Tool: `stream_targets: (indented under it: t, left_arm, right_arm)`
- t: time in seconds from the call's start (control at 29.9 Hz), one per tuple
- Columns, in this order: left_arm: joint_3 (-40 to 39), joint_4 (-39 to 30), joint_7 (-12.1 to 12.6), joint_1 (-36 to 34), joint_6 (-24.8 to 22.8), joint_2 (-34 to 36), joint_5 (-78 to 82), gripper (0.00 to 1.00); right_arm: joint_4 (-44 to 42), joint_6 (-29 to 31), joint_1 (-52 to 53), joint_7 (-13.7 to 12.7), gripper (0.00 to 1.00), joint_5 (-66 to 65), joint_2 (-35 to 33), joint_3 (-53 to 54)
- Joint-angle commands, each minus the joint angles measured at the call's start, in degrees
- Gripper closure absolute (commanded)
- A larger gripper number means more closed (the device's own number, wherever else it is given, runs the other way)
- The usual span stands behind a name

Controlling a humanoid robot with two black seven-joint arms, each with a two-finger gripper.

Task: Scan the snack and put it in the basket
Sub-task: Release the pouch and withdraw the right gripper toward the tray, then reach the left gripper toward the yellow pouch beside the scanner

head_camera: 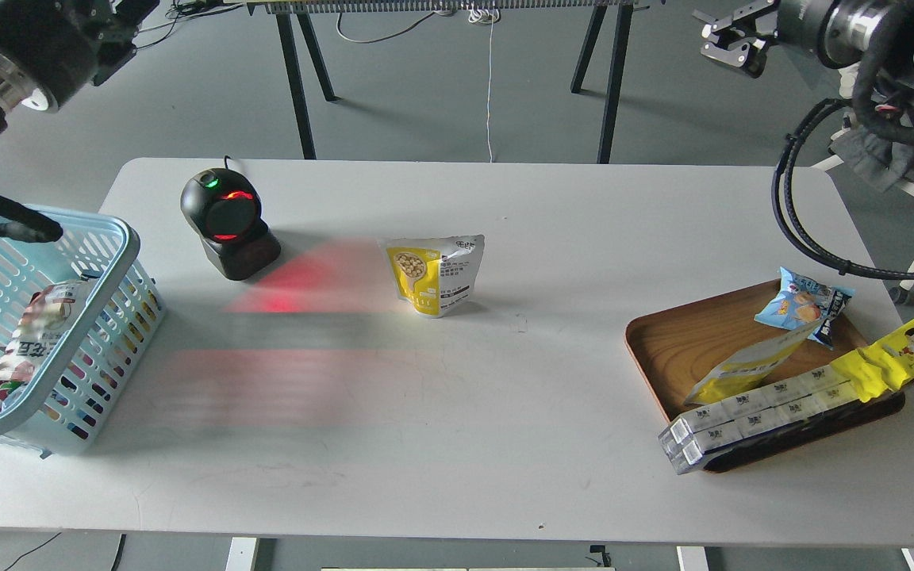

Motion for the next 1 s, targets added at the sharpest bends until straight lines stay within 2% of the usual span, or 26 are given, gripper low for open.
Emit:
stream_targets:
  t: [0.0, 0.07, 0.17, 0.2, 0.3, 0.57, 0.73, 0.97]
  left_arm:
    - [5.92, -9.97, -0.78, 0.98, 0.11, 12.95, 13.09, 0.00]
    - [8.91, -14.45, -2.70, 1.07, 0.11, 19.11, 20.46, 0.00]
    - [10.42, -19.47, -4.21, 1.07, 0.55, 22.82, 30.05, 0.00]
    - [10.50, -20.61, -4.12, 1.07, 0.72, 23.09, 33.73, 0.00]
    - [10.68, -21.85, -4.21, 1.24, 2.21, 21.52, 45.25, 0.00]
    - [10.68, -21.42, -3.33, 1.07, 3.19, 4.92, 82.24, 0.00]
    - [11.03, -18.26, -2.54, 0.54, 2.40, -4.84, 82.48, 0.00]
    - [11.29, -13.95, -2.28, 0.98, -0.50, -12.84, 82.48, 0.01]
  right_arm:
    - [-5.47, 13.70, -10.79, 1.10, 0.02, 0.14, -0.51, 8.88]
    - [-8.02, 20.90, -16.33, 1.10, 0.02, 0.14, -0.25, 13.37]
    - [-9.08, 28.48, -23.10, 1.28, 0.02, 0.23, 0.36, 17.94]
    - [-9.43, 30.24, -25.03, 1.54, 0.02, 0.23, 0.36, 19.26]
    - [-10.05, 30.57, -27.95, 2.07, 0.02, 0.23, 0.80, 21.12]
    - [-11.37, 30.57, -28.57, 2.86, 0.02, 0.49, 1.33, 21.47]
    - [-11.45, 30.57, -28.66, 4.18, 0.02, 0.49, 1.33, 22.17]
    - [-12.16, 30.57, -28.66, 4.35, 0.02, 0.49, 1.77, 22.18]
